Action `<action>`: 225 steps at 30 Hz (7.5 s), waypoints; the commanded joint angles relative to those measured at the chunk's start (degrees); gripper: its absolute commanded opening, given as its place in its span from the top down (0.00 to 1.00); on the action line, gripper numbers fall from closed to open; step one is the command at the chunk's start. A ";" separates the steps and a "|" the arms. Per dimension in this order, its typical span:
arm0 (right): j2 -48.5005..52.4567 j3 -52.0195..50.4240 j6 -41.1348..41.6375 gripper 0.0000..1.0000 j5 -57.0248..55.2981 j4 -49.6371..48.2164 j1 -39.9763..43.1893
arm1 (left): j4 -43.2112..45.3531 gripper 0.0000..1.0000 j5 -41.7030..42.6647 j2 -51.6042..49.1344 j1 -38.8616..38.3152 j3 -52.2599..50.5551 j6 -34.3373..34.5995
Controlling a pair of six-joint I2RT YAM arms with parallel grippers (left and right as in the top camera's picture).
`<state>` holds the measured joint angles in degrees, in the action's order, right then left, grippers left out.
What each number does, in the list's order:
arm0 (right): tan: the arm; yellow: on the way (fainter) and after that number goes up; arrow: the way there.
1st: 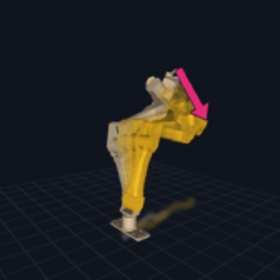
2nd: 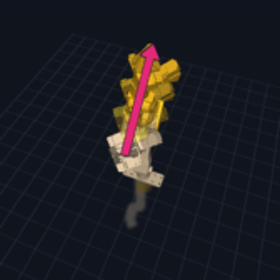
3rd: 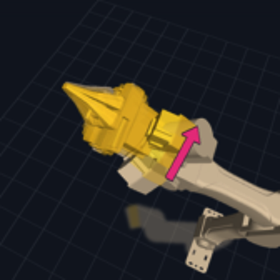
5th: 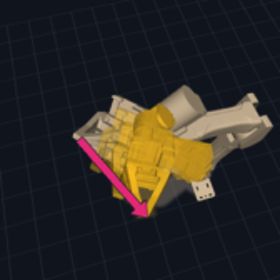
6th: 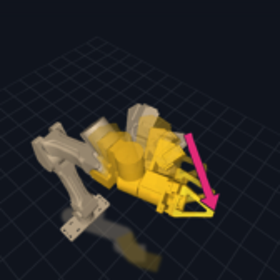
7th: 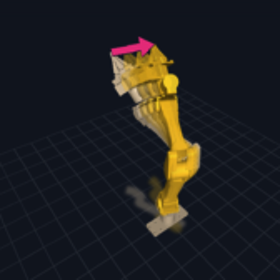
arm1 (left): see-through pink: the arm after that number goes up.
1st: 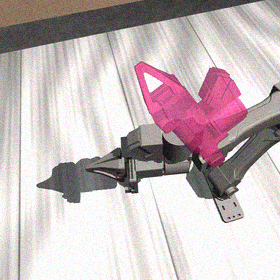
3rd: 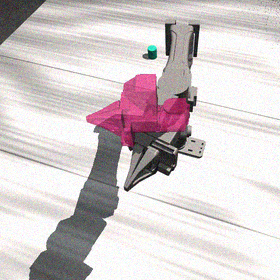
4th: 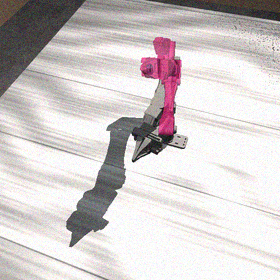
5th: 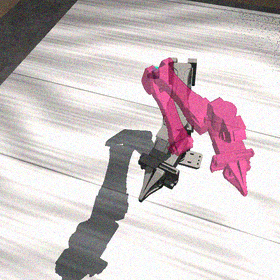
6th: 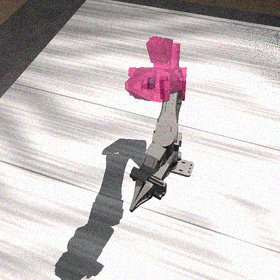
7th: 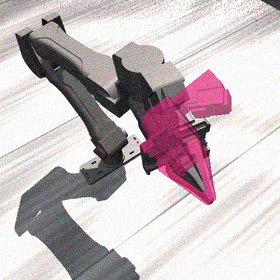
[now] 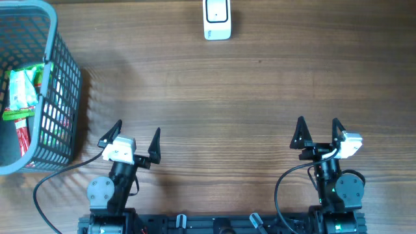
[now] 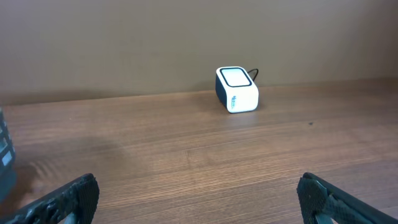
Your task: Scan the item barcode
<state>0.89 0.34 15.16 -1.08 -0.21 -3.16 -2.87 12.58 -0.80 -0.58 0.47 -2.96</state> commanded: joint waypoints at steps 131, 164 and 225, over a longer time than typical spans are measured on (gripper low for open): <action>-0.61 -0.04 0.26 0.01 0.13 -0.28 0.24 | -65.13 0.00 -7.43 -104.02 41.22 94.90 -3.41; -0.61 -0.04 0.26 0.00 0.13 -0.26 0.24 | -50.56 0.00 -1.77 -105.18 42.49 79.95 -26.67; -0.61 -0.04 0.26 0.00 0.13 -0.28 0.24 | -40.41 0.40 7.54 -57.66 8.35 85.26 20.17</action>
<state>0.89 0.34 15.18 -1.08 -0.23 -3.16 -37.43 18.81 -55.79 16.34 85.97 13.72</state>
